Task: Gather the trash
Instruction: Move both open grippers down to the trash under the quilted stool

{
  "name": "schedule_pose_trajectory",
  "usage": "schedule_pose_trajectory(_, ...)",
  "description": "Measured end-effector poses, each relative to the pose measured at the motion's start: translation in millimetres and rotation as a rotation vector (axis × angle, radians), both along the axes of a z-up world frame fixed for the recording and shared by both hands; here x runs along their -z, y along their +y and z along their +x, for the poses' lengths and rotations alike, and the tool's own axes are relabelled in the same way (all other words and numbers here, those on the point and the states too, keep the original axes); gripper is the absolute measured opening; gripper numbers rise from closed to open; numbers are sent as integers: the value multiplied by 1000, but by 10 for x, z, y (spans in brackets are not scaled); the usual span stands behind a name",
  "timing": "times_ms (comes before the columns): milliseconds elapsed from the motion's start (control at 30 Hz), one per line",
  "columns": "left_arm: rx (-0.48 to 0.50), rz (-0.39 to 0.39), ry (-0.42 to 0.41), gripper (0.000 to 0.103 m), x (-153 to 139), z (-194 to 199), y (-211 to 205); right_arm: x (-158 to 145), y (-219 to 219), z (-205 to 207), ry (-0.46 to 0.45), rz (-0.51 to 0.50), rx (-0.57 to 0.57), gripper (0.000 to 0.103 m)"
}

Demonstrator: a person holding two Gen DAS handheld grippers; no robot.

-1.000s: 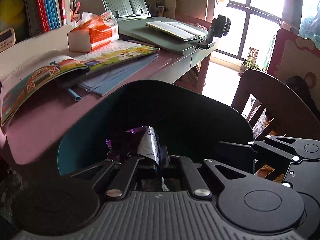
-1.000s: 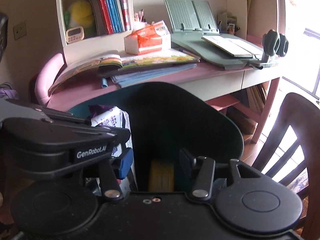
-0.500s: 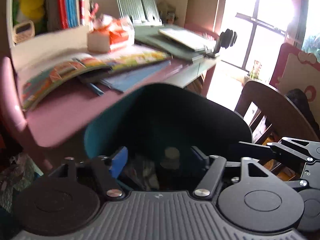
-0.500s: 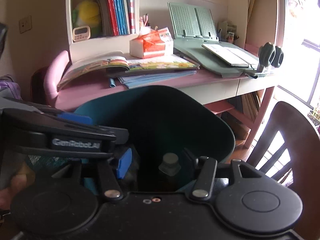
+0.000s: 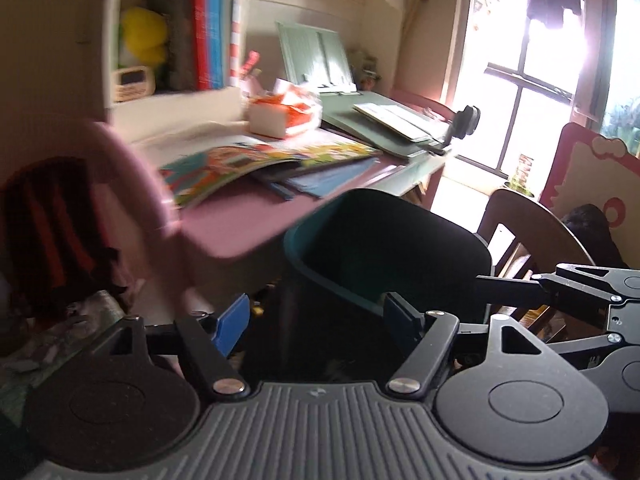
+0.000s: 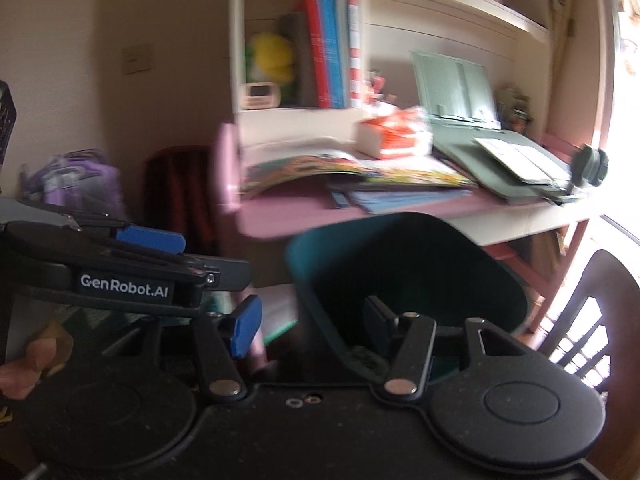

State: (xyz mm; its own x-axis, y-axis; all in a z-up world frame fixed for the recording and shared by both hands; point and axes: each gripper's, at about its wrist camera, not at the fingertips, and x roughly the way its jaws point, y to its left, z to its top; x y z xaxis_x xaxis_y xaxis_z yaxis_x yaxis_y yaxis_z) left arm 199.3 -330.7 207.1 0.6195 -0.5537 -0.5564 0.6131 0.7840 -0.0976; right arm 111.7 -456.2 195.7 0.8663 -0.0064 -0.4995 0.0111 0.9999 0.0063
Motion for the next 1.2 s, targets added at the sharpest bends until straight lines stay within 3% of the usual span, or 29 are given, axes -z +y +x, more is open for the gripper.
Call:
schedule_pose_trajectory(233, -105, 11, -16, 79, 108, -234, 946, 148, 708, -12, 3, 50, -155, 57)
schedule_pose_trajectory(467, -215, 45, 15, 81, 520, -402, 1928, 587, 1538, 50, 71, 63, -322, 57)
schedule_pose_trajectory(733, -339, 121, 86, 81, 1322, -407, 2767, 1378, 2346, 248, 198, 63, -458, 57)
schedule_pose_trajectory(1000, -423, 128, 255, 81, 2336, -106, 3542, 2348, 2820, 587, 344, 57, -523, 57)
schedule_pose_trajectory(1200, -402, 199, 329, 81, 3100, 75, 4043, 3054, 3114, 840, 455, 37, -532, 57)
